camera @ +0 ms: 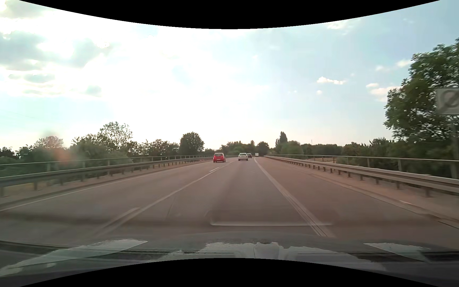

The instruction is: Follow the waypoints while adhering to traffic rules and regulations

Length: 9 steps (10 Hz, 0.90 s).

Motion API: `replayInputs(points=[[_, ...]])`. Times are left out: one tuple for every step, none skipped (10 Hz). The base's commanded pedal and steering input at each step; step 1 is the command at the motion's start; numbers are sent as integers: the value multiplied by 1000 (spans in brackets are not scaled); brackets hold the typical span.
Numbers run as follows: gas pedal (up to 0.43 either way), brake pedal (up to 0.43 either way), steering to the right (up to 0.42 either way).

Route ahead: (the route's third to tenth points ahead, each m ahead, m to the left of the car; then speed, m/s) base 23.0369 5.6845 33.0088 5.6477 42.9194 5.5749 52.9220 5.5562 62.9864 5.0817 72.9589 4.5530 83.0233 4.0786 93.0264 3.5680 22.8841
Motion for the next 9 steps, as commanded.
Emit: replayInputs(points=[[177, 0, 0], [177, 0, 1], [177, 0, 1], [177, 0, 0], [177, 0, 0], [177, 0, 0], [177, 0, 0], [177, 0, 0], [177, 0, 0]])
